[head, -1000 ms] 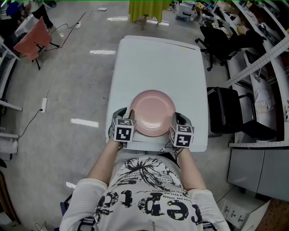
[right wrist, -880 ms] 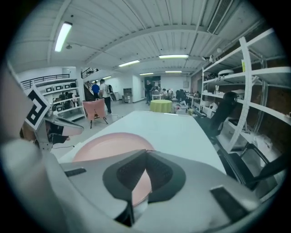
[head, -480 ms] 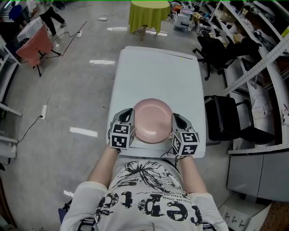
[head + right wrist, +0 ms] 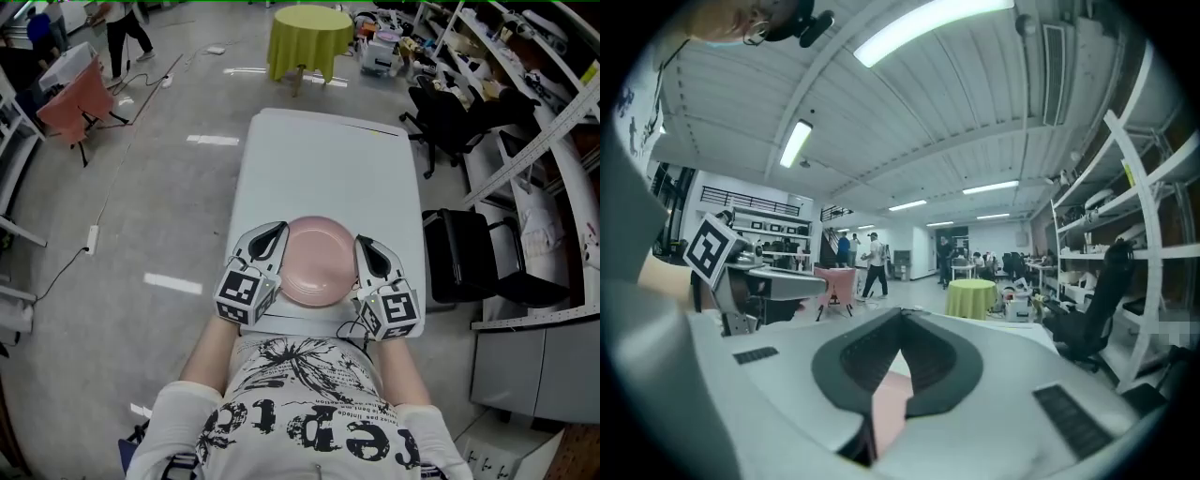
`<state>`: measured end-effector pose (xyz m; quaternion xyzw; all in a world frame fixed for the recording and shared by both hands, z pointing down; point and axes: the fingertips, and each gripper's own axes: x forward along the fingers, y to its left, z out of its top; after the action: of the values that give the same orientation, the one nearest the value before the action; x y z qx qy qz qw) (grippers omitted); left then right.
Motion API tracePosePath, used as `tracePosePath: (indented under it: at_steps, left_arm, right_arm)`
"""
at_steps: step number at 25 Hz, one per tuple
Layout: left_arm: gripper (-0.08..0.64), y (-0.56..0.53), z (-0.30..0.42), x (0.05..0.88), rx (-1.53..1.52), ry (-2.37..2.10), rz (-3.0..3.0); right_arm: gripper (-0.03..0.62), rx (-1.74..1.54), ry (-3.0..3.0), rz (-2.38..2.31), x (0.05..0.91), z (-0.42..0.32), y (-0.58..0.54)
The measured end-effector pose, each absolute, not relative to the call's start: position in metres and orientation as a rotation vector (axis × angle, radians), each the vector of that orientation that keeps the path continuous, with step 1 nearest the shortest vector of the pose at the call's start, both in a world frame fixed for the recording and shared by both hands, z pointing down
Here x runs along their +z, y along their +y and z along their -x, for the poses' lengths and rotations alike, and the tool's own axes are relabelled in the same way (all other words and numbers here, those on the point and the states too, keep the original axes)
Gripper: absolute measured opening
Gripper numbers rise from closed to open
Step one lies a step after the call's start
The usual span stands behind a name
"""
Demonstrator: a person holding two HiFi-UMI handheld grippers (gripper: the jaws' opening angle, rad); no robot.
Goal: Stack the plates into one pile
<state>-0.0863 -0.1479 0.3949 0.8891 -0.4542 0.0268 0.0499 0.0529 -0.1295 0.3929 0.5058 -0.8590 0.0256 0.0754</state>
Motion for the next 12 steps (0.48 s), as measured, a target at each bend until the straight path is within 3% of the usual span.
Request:
tracePosePath:
  at_steps: [12]
  left_arm:
    - [0.002, -0.142, 0.071, 0.393, 0.076, -1.318, -2.792]
  right_arm:
    - [0.005, 0.064, -2.59, -1.5, 0.393, -0.052, -0.13]
